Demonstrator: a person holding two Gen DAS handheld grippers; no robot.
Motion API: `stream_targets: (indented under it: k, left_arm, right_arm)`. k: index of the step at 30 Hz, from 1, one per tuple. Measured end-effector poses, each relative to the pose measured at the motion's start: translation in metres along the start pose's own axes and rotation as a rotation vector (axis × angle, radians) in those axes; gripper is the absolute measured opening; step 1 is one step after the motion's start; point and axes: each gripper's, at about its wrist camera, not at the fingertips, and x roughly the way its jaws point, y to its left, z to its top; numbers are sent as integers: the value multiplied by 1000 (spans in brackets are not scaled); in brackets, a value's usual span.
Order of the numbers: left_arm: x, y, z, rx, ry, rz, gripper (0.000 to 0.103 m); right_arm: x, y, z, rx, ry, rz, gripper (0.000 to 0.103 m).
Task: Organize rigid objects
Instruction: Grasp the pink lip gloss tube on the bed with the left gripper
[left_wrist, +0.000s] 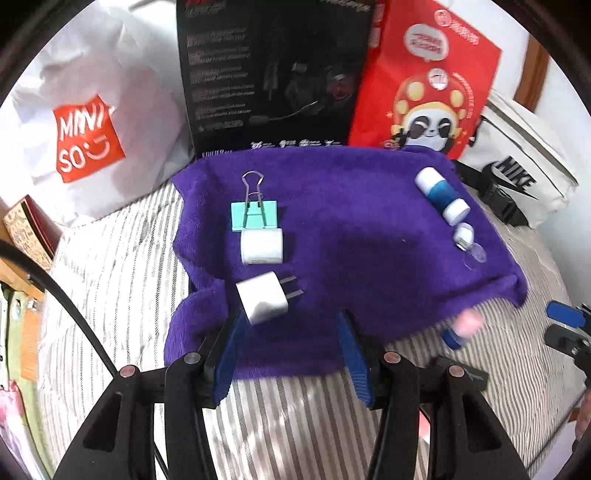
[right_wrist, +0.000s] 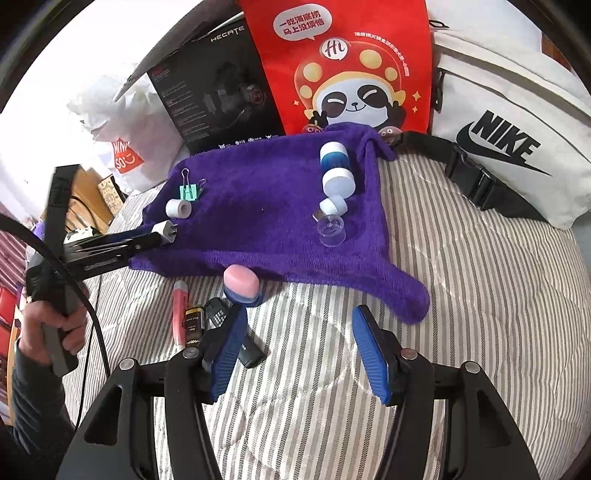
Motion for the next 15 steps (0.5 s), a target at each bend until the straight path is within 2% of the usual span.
stream_targets:
  k: [6,12,15]
  left_arm:
    - [-16,-21,-20,13,5,-30,49]
    - [0,-41,-40,-32,72,-124,49]
    - [7,-53,-47,-28,96,-134,49]
  right_arm:
    - [-5,6,-8,-10,1,-8,59]
    - [-9,10,-15,-18,11,-7,59]
    - [-11,13,-17,-27,11,-8,59]
